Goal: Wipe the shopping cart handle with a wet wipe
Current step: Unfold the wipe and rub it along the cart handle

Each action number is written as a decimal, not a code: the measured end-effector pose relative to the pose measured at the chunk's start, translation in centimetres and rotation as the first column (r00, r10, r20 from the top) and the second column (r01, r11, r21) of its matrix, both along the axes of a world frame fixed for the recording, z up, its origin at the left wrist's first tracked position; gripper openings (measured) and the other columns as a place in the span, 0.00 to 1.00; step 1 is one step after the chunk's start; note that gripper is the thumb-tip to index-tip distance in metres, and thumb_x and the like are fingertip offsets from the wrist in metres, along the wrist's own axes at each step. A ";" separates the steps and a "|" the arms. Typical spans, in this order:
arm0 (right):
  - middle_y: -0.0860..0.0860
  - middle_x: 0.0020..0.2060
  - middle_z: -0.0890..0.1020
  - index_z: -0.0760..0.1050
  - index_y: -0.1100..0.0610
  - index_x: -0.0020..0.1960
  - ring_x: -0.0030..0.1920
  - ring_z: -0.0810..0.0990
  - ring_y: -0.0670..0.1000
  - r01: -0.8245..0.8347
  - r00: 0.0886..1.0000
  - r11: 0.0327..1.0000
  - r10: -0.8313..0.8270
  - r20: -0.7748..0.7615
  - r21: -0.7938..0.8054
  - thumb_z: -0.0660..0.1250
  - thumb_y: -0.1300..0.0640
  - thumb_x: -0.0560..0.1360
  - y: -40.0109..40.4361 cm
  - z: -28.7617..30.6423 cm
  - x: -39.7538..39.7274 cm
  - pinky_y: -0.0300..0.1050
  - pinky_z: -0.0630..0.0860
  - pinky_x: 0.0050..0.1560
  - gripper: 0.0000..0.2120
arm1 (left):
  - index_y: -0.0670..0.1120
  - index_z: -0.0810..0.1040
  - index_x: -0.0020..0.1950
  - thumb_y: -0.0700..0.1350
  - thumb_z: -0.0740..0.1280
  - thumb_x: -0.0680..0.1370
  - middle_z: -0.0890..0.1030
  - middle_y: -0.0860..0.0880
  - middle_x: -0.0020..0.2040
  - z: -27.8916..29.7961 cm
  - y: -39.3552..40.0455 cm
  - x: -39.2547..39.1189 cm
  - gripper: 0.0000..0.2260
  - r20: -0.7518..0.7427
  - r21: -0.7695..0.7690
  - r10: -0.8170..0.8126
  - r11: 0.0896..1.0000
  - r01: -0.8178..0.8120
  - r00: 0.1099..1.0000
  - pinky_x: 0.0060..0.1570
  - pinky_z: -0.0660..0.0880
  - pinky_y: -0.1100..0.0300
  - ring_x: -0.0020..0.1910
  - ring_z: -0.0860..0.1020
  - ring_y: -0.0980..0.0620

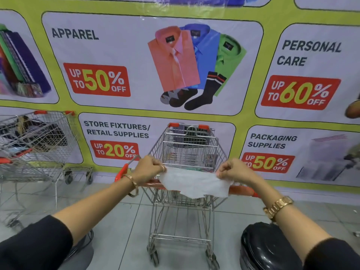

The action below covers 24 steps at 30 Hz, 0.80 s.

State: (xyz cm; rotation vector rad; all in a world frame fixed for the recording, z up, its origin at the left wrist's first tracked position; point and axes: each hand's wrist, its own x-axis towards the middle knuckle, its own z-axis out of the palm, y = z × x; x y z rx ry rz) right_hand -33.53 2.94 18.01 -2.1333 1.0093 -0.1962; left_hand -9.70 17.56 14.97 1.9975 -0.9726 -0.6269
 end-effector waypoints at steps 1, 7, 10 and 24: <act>0.49 0.33 0.81 0.81 0.61 0.37 0.37 0.78 0.45 0.033 0.999 0.999 -0.033 -0.007 -0.033 0.70 0.64 0.68 0.0 -0.6 0.5 0.35 0.73 0.34 0.02 | 0.40 0.82 0.35 0.38 0.69 0.72 0.83 0.44 0.42 -0.4 -0.4 0.0 0.06 0.073 0.028 -0.004 1.000 0.002 0.997 0.36 0.76 0.64 0.34 0.75 0.57; 0.55 0.40 0.84 0.81 0.61 0.36 0.42 0.78 0.50 0.144 0.979 0.974 -0.166 -0.121 -0.174 0.67 0.65 0.68 -0.5 -2.4 2.2 0.47 0.77 0.47 0.05 | 0.42 0.85 0.39 0.40 0.71 0.70 0.86 0.46 0.44 -1.5 -2.2 0.8 0.04 0.224 0.175 -0.027 0.985 -0.013 0.974 0.50 0.80 0.52 0.44 0.80 0.50; 0.57 0.49 0.83 0.81 0.61 0.45 0.46 0.80 0.56 0.187 0.950 0.955 -0.235 -0.203 -0.230 0.64 0.63 0.70 -0.5 -2.7 2.6 0.50 0.78 0.47 0.08 | 0.43 0.82 0.36 0.37 0.72 0.69 0.84 0.47 0.44 -1.3 -2.2 1.5 0.03 0.092 0.177 -0.022 0.984 0.005 0.996 0.53 0.77 0.53 0.48 0.80 0.50; 0.57 0.52 0.82 0.78 0.56 0.53 0.56 0.76 0.57 0.222 0.921 0.859 -0.340 -0.190 -0.462 0.47 0.40 0.76 8.1 -7.8 10.3 0.55 0.63 0.63 0.28 | 0.47 0.54 0.76 0.55 0.53 0.79 0.54 0.45 0.78 -3.3 1.1 9.2 0.27 0.537 0.480 -0.151 0.864 -0.153 0.830 0.71 0.54 0.37 0.76 0.50 0.42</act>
